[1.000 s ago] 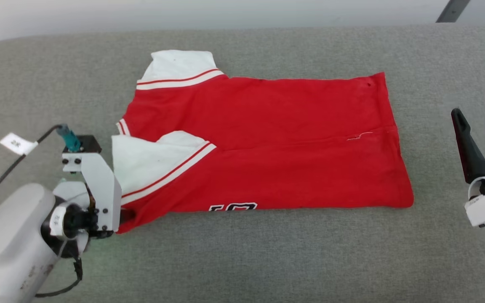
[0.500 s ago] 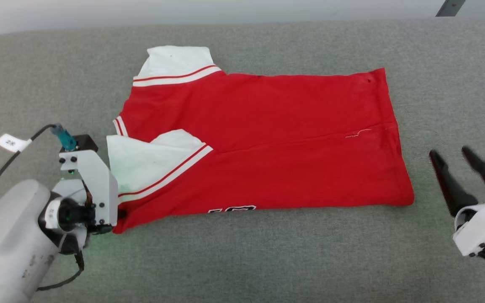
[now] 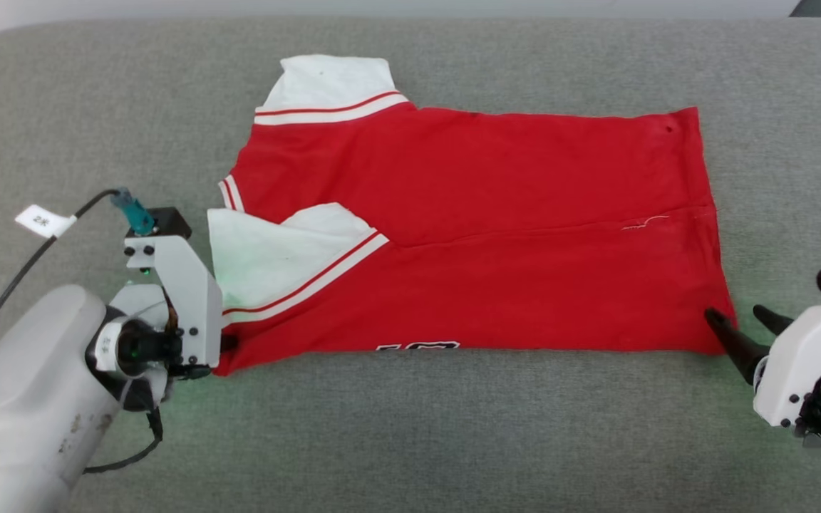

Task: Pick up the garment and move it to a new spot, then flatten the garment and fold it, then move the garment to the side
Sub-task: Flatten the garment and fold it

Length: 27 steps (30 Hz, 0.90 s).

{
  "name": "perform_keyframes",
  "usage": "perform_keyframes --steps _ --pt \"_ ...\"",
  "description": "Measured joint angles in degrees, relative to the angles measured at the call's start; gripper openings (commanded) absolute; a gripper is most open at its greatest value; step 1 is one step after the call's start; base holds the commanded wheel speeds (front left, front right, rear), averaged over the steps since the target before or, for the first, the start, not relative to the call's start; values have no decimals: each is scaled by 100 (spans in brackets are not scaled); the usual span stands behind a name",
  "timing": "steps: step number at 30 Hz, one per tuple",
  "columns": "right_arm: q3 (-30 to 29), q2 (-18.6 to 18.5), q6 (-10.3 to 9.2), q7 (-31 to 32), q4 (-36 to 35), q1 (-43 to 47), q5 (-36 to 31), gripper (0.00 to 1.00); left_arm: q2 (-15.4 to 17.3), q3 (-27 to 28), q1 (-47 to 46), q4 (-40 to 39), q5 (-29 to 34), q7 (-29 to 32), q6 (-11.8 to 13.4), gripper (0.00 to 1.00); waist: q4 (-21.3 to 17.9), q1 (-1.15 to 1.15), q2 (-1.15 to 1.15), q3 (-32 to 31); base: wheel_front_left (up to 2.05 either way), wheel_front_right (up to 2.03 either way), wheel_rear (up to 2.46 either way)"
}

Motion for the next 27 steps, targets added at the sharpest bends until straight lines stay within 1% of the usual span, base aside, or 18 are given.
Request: perform_keyframes --steps 6,7,8,9,11,15,19,22,27 --pt "22 54 1 592 627 -334 -99 100 -83 -15 -71 21 15 -63 -70 0 122 0 0 81 0 0 0" --pt "49 43 1 690 692 -392 -109 81 -98 -14 -76 23 15 -73 -74 0 138 0 0 95 0 0 0" --pt "76 32 0 768 737 -433 -108 22 -108 -12 -82 23 15 -80 -75 0 154 0 0 108 0 0 0" --pt "121 5 0 845 770 -482 -91 0 -120 -9 -89 29 15 -82 -77 0 167 0 0 120 0 0 0" --pt "153 -69 0 902 812 -533 -82 0 -134 -4 -103 34 10 -92 -116 0 190 0 0 142 0 0 0" --pt "100 -54 1 910 875 -622 -100 0 -143 13 -105 37 -10 -140 -167 0 222 0 0 168 0 0 0" --pt "87 -98 3 955 817 -632 -90 0 -83 49 -104 22 -34 -147 -174 0 224 0 0 161 0 0 0" --pt "67 -145 3 972 711 -633 -71 0 -19 66 -96 -70 -46 -138 -165 0 215 0 0 146 0 0 0" --pt "-16 -307 2 1126 488 -552 16 0 169 85 -6 -369 -60 -105 -64 0 204 0 0 85 0 0 0"
